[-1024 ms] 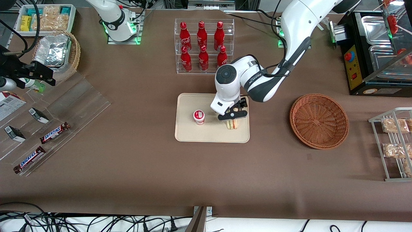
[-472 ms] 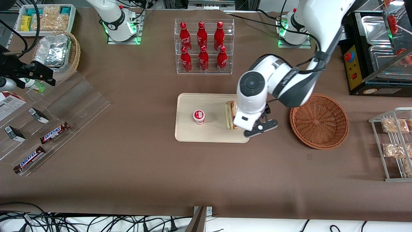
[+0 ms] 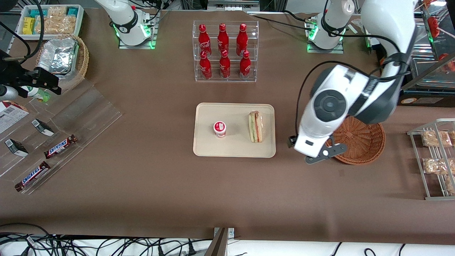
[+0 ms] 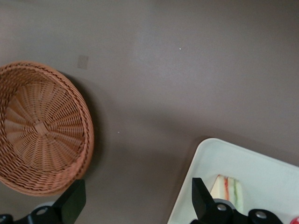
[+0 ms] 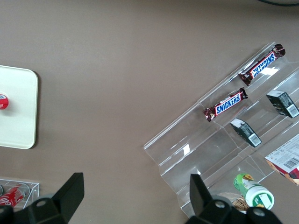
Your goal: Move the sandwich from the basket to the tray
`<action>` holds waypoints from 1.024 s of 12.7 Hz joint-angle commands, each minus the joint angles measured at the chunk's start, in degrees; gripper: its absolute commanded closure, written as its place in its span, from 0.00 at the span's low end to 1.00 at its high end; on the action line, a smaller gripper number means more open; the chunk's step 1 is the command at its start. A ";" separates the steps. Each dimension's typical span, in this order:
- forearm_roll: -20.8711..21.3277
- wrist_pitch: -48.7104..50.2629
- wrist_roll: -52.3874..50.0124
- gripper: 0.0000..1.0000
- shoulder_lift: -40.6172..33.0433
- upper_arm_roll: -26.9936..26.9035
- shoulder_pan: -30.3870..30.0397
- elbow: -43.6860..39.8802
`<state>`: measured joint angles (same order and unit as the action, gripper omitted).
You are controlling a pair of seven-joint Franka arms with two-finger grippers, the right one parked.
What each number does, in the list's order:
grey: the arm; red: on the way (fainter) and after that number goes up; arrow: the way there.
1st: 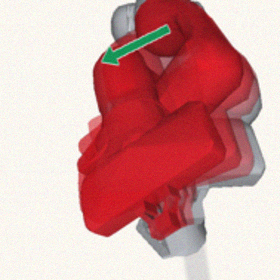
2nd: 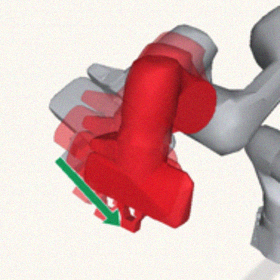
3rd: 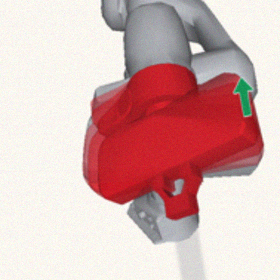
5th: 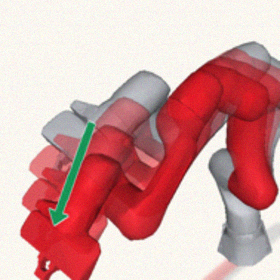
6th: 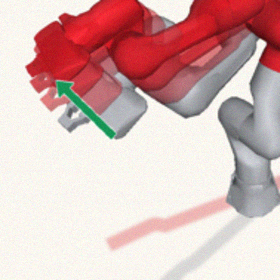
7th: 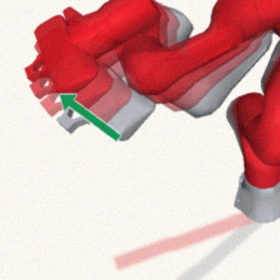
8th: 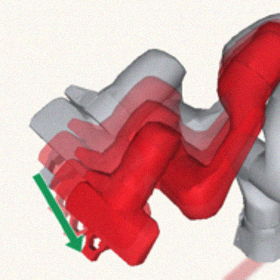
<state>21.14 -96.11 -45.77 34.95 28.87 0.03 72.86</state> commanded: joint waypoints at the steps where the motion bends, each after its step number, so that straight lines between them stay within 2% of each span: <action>1: -5.56 4.43 11.63 0.00 -3.91 -6.95 0.76 0.00; 4: -11.98 5.32 29.36 0.00 -7.78 -16.71 0.94 0.09; 6: -14.28 9.00 42.98 0.00 -8.57 -22.43 0.94 0.00; 8: -16.04 9.28 51.36 0.00 -9.80 -26.83 0.94 0.09; 11: -16.74 9.19 55.87 0.00 -9.81 -27.38 0.85 0.00; 13: -20.86 9.19 55.88 0.00 -9.81 -27.55 0.76 0.09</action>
<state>3.39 -87.64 8.34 26.01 2.03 0.26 72.56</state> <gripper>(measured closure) 0.000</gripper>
